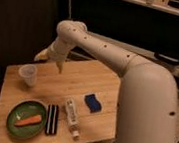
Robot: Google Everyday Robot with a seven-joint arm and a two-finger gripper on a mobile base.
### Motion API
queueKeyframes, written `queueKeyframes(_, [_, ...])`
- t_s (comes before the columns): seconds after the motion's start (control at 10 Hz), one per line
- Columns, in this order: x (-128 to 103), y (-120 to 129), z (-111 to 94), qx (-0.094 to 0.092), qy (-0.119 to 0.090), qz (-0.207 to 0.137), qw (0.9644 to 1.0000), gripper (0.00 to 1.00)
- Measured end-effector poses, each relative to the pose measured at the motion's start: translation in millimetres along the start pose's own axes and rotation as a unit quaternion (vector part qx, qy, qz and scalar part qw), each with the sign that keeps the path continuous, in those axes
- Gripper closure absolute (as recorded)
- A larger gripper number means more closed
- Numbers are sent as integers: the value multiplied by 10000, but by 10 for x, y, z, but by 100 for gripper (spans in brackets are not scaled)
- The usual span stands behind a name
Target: Move the arm in a circular motion
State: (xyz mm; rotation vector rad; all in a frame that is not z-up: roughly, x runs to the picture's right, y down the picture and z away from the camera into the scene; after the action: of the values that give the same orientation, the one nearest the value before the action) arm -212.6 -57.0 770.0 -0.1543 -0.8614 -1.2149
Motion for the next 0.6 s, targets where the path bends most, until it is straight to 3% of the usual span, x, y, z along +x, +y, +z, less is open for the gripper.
queueKeyframes(0.3, [519,100,-25,-39,282,349,9990,20])
queueKeyframes(0.5, [602,254,-91,-39,455,627,9970,20])
queueKeyframes(0.6, [608,491,-202,-66,616,878,9942,20])
